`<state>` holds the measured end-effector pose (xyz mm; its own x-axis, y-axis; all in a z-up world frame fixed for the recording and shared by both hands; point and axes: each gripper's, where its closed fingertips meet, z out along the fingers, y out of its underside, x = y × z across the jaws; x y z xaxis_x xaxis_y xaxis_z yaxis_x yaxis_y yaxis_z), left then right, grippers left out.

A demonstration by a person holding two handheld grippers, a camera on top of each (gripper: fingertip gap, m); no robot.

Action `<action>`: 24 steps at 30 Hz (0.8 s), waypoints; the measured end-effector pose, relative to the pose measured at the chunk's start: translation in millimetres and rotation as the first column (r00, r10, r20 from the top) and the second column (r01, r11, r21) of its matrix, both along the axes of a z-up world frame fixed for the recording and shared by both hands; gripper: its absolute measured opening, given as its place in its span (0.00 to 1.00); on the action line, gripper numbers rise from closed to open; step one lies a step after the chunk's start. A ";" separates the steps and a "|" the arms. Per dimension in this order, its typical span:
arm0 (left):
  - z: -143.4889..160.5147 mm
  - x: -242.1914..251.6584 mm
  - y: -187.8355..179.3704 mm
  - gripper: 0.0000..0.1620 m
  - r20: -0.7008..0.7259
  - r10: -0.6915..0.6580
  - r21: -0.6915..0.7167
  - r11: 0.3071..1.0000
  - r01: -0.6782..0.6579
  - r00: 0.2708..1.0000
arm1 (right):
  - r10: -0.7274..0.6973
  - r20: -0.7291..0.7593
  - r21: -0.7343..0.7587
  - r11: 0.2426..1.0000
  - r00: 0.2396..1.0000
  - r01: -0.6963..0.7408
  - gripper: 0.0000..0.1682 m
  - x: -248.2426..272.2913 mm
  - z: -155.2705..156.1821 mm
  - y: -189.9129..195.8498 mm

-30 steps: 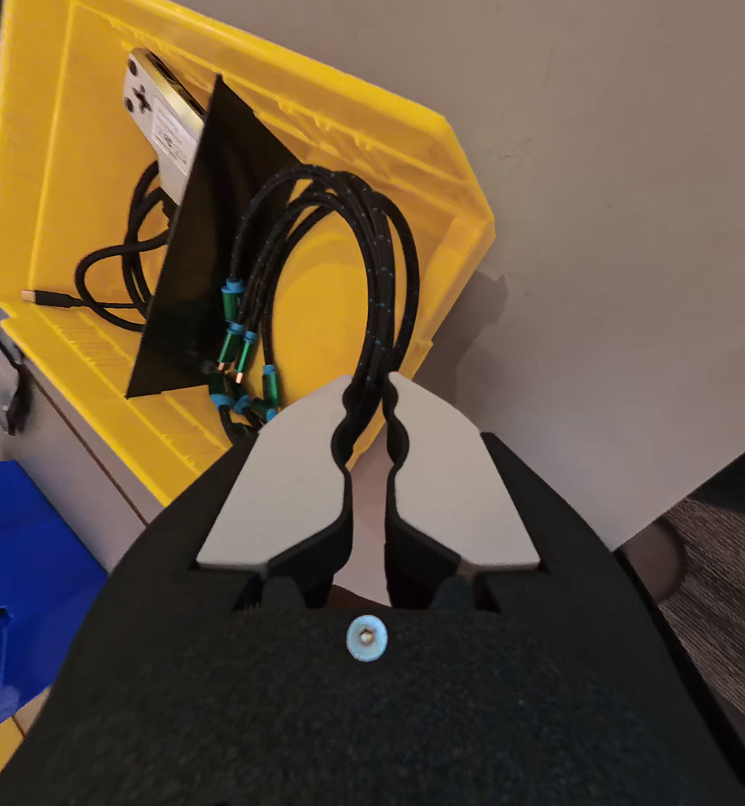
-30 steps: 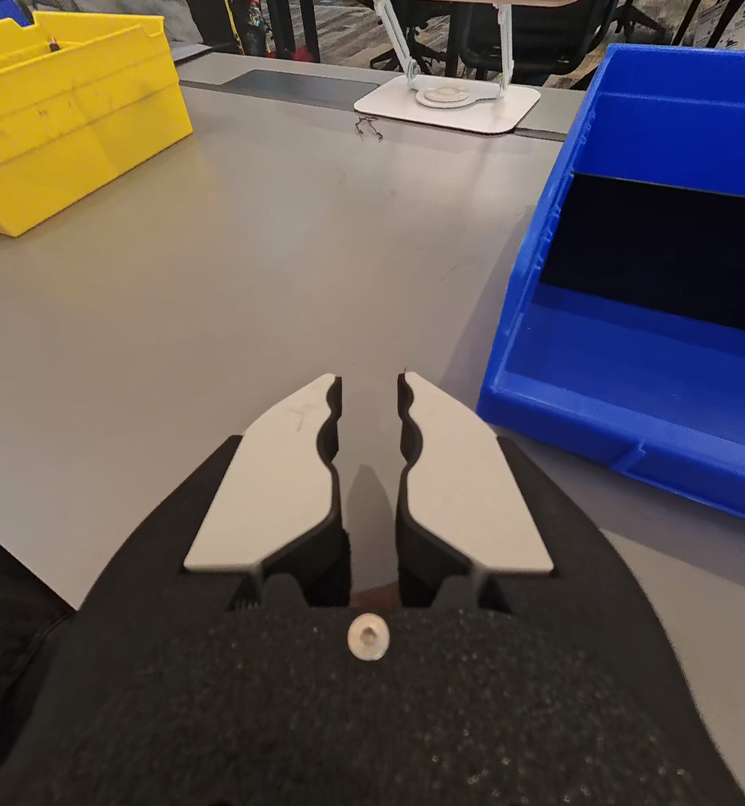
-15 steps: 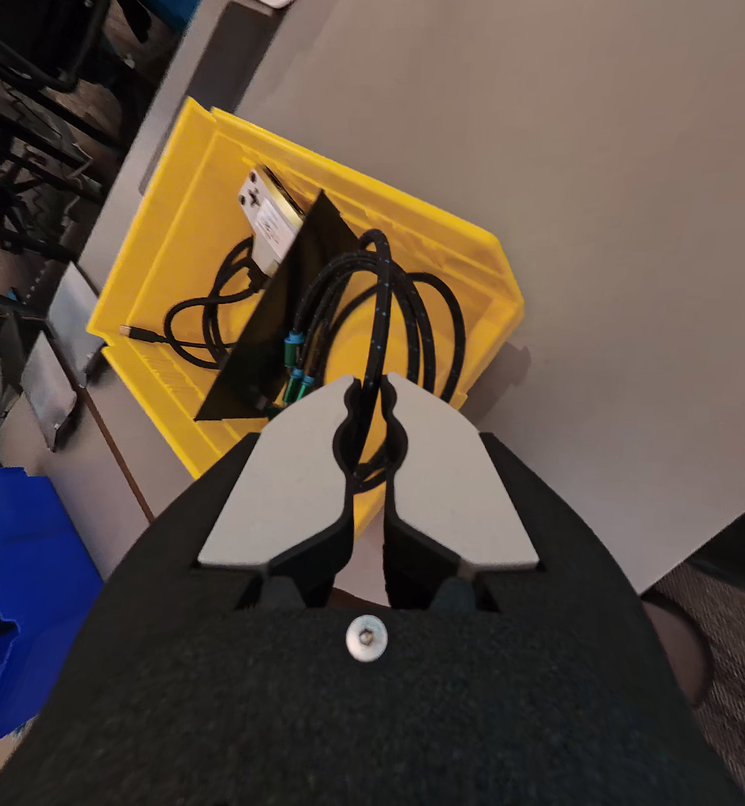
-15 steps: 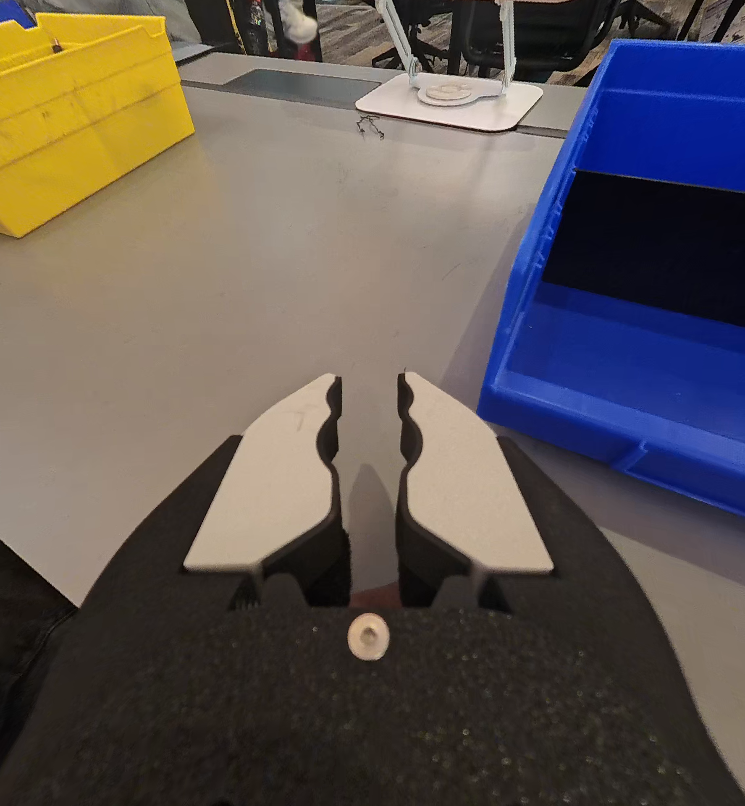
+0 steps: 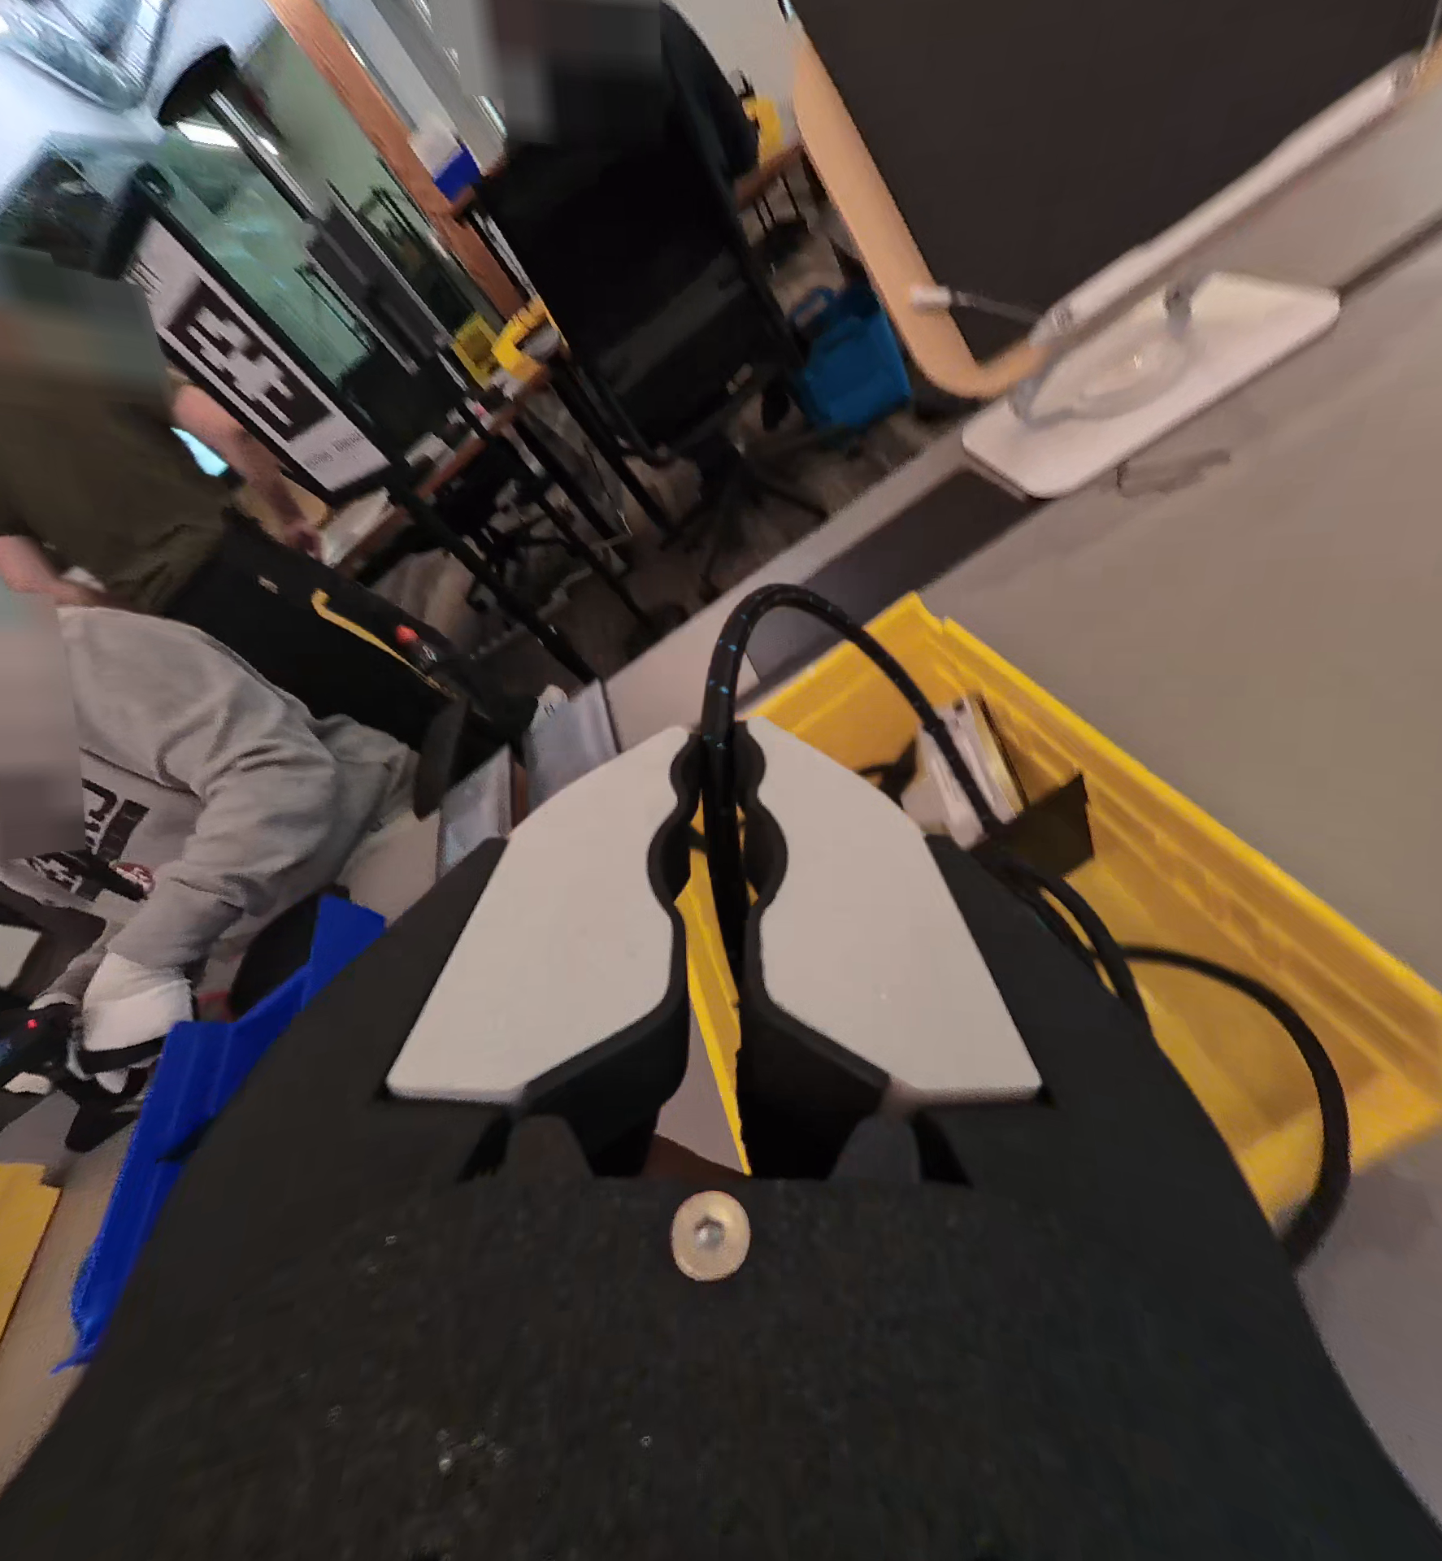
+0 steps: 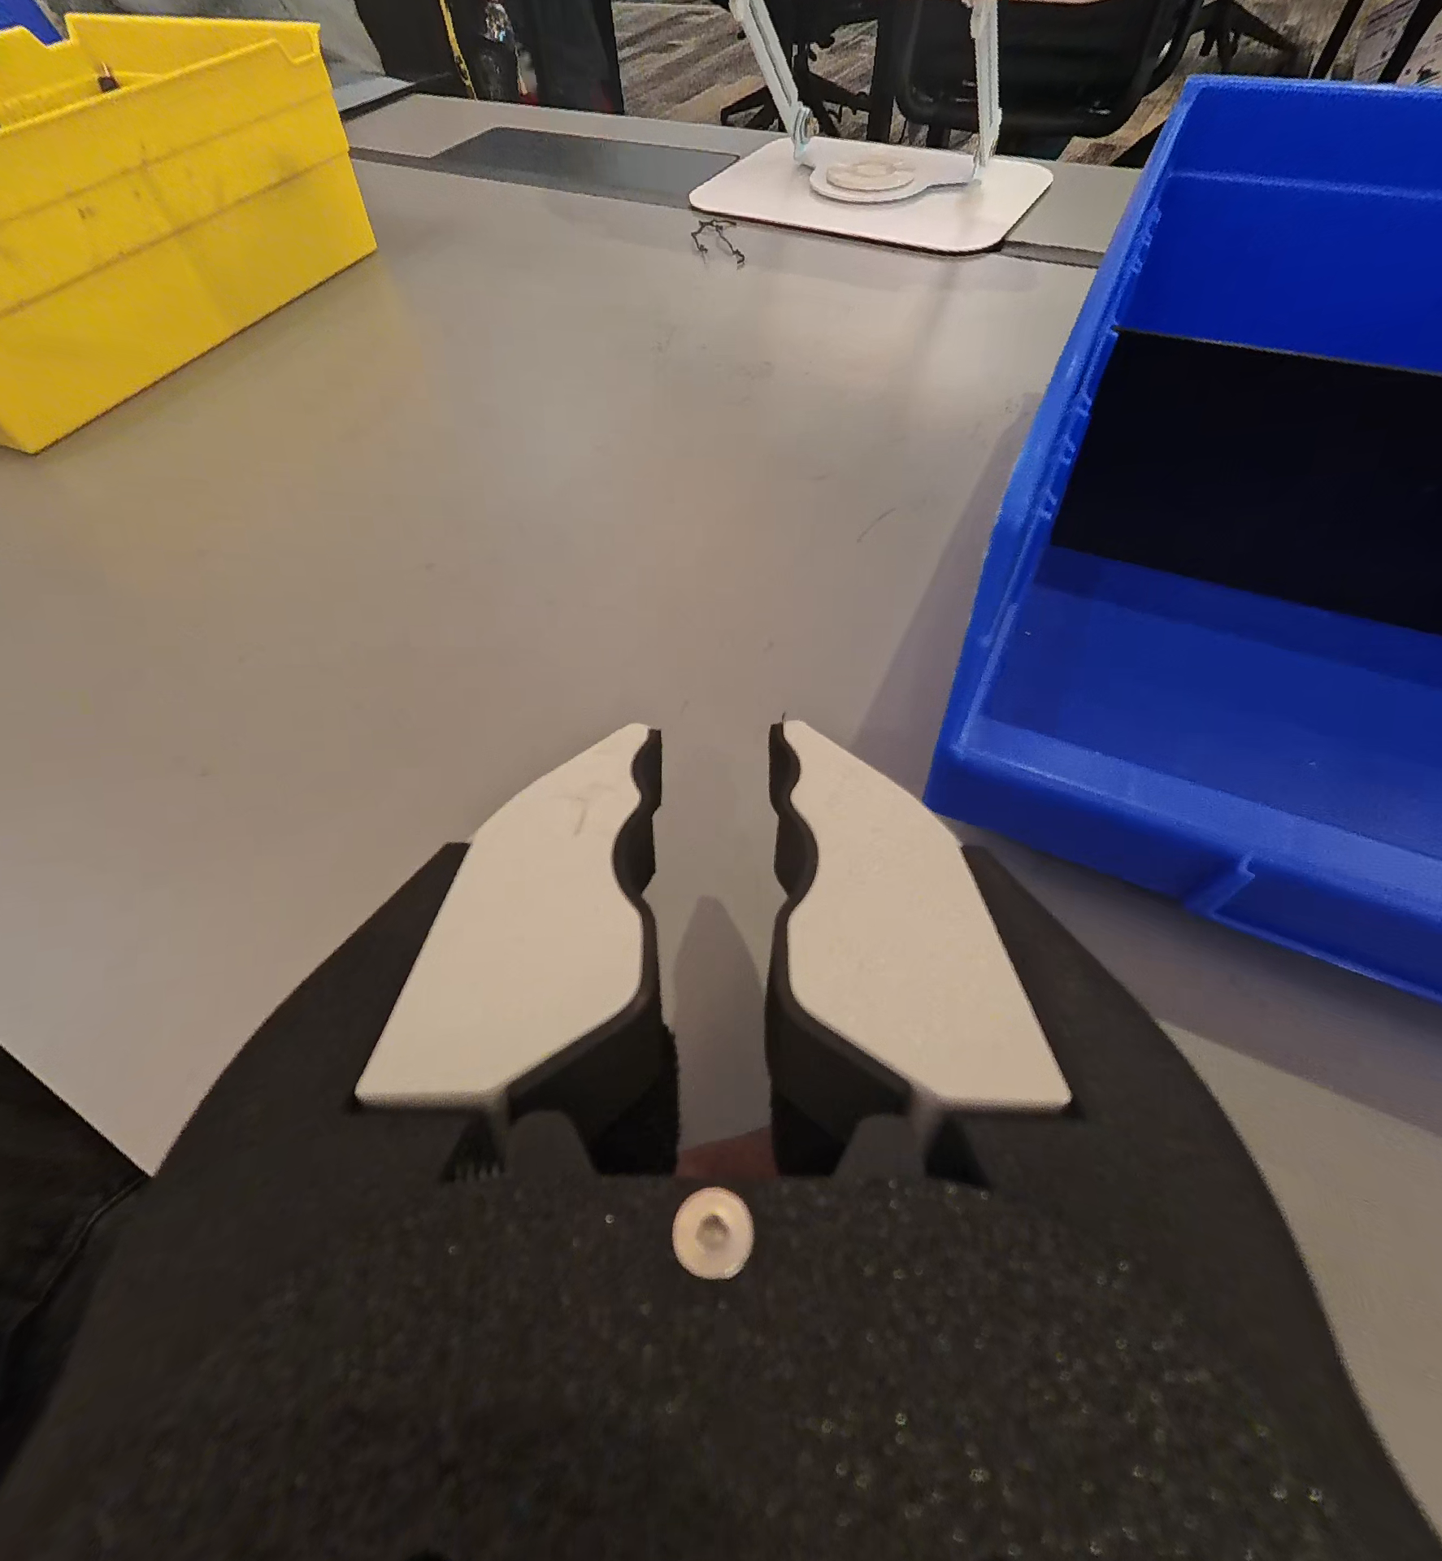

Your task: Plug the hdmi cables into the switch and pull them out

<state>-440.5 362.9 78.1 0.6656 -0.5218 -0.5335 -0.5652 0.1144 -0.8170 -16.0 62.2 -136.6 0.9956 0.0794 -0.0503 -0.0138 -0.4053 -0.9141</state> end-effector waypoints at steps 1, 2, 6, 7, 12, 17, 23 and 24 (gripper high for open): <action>12.5 -1.5 4.6 0.04 0.026 0.024 0.038 0.999 -0.025 0.999 | 0.001 0.001 -0.001 1.000 1.000 -0.001 0.14 -0.2 -0.1 0.0; 22.4 -2.2 7.5 0.04 0.049 0.036 0.057 0.998 -0.039 0.998 | 0.001 0.002 -0.001 1.000 1.000 -0.001 0.14 -0.3 -0.2 0.0; 51.0 2.4 12.5 0.04 0.122 0.038 0.140 0.989 -0.055 0.992 | -0.001 -0.002 0.000 1.000 1.000 0.001 0.14 0.0 -0.1 -0.2; 52.4 9.0 11.9 0.04 0.132 0.010 0.149 0.988 -0.030 0.991 | -0.001 -0.003 0.000 1.000 1.000 0.001 0.14 0.2 -0.1 -0.3; -9.1 55.3 5.0 0.04 -0.008 -0.183 -0.092 0.979 0.182 0.983 | 0.002 -0.001 0.000 1.000 1.000 -0.002 0.14 -0.5 -0.1 -0.2; -20.3 45.9 32.4 0.04 0.192 -0.064 -0.160 0.983 0.095 0.979 | 0.006 0.005 -0.002 1.000 1.000 -0.006 0.14 -1.5 -0.3 -0.6; 64.5 30.3 10.0 0.04 0.477 -0.146 0.108 0.988 0.107 0.867 | 0.004 -0.003 -0.004 1.000 1.000 -0.004 0.14 -0.9 -0.8 -0.4; 76.6 37.8 -3.6 0.04 0.453 -0.189 0.159 0.979 0.130 0.871 | 0.004 -0.005 -0.006 1.000 1.000 -0.004 0.14 -0.8 -1.1 -0.3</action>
